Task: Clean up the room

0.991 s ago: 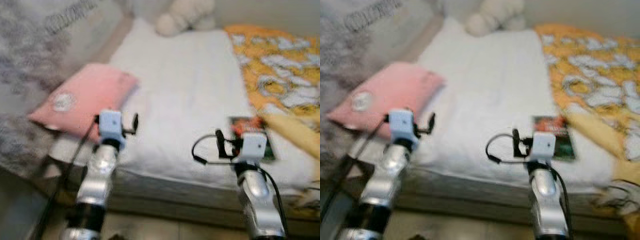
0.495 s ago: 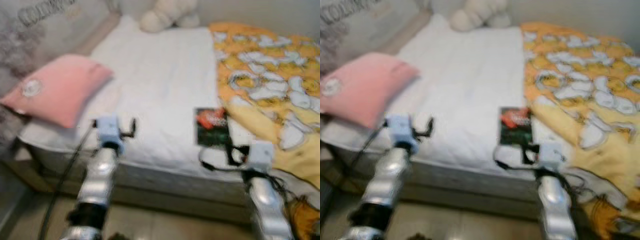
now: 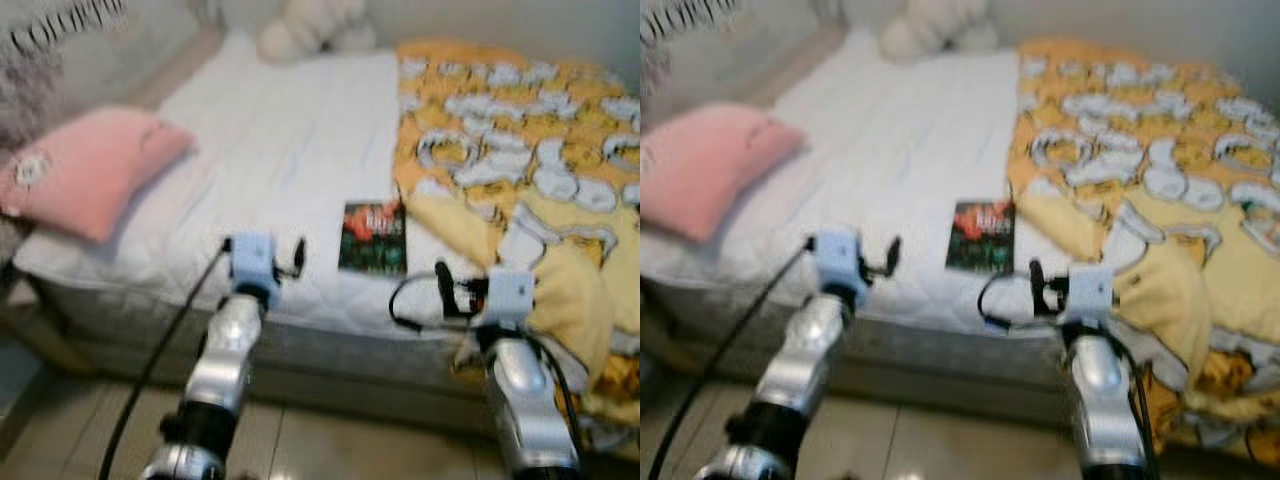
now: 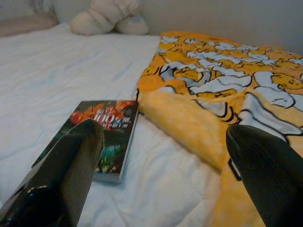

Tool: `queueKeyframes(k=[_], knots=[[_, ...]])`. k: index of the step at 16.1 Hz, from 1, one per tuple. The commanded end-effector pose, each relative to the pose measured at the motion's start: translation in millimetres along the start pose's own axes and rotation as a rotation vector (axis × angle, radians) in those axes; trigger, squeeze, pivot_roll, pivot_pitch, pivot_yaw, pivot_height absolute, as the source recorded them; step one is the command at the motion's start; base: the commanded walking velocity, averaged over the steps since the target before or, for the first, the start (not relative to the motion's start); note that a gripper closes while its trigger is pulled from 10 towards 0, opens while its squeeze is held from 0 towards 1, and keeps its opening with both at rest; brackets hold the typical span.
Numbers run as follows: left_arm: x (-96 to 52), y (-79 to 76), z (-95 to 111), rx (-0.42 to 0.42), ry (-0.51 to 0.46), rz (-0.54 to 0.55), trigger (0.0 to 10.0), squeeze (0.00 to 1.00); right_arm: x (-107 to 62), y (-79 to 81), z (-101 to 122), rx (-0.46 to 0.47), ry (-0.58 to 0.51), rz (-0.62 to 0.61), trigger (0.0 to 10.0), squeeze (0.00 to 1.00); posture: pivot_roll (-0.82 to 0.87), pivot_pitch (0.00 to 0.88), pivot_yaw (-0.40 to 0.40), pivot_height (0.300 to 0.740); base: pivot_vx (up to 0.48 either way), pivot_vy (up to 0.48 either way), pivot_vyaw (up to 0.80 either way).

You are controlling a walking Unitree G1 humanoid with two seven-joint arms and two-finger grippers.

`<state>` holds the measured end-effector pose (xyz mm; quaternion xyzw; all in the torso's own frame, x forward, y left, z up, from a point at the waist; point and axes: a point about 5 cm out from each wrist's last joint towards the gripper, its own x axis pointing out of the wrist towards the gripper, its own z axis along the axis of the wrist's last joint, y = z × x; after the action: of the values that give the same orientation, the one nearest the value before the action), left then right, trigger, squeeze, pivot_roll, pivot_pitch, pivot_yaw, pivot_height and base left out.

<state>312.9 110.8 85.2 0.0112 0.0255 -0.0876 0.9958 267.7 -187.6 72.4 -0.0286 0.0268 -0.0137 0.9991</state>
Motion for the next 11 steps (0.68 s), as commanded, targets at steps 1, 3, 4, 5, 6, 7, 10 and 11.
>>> queueKeyframes(k=[1, 3, 4, 5, 6, 7, 10, 11], knots=[[4.8, 6.8, 6.9, 0.001, -0.024, 0.022, 10.0, 0.0, 5.2, 3.8, 2.8, 0.015, -0.005, 0.001, 10.0, 0.0, 0.04, 0.0, -0.018, 0.74, 0.48, 0.0, 0.0], [4.8, 8.1, 7.2, -0.004, -0.03, 0.018, 10.0, 0.0, 10.3, 9.0, 5.9, 0.018, -0.014, 0.008, 10.0, 0.0, 0.05, 0.0, -0.019, 0.74, 0.48, 0.0, 0.0], [5.3, 9.6, 6.7, -0.008, -0.027, 0.023, 10.0, 0.0, 11.9, 12.0, 7.3, 0.014, -0.02, 0.022, 10.0, 0.0, 0.05, 0.0, -0.019, 0.74, 0.48, 0.0, 0.0], [5.8, 9.9, 6.3, -0.007, -0.027, 0.025, 10.0, 0.0, 12.5, 13.6, 7.7, 0.008, -0.023, 0.032, 10.0, 0.0, 0.05, 0.0, -0.018, 0.74, 0.48, 0.0, 0.0], [6.3, 9.4, 5.6, -0.019, -0.024, 0.028, 10.0, 0.0, 12.8, 14.3, 7.5, 0.007, -0.022, 0.033, 10.0, 0.0, 0.05, 0.0, -0.018, 0.74, 0.48, 0.0, 0.0], [6.9, 6.7, 7.1, -0.004, -0.034, 0.015, 10.0, 0.0, 13.3, 14.7, 7.1, 0.005, -0.022, 0.033, 10.0, 0.0, 0.05, 0.0, -0.018, 0.74, 0.48, 0.0, 0.0], [7.2, 1.8, 8.0, -0.008, -0.041, -0.004, 10.0, 0.0, 13.0, 15.5, 6.4, 0.009, -0.021, 0.04, 10.0, 0.0, 0.04, 0.0, -0.017, 0.74, 0.48, 0.0, 0.0], [7.3, -0.2, 7.9, -0.011, -0.04, -0.011, 10.0, 0.0, 12.6, 15.7, 6.3, 0.006, -0.02, 0.042, 10.0, 0.0, 0.04, 0.0, -0.017, 0.74, 0.48, 0.0, 0.0]])
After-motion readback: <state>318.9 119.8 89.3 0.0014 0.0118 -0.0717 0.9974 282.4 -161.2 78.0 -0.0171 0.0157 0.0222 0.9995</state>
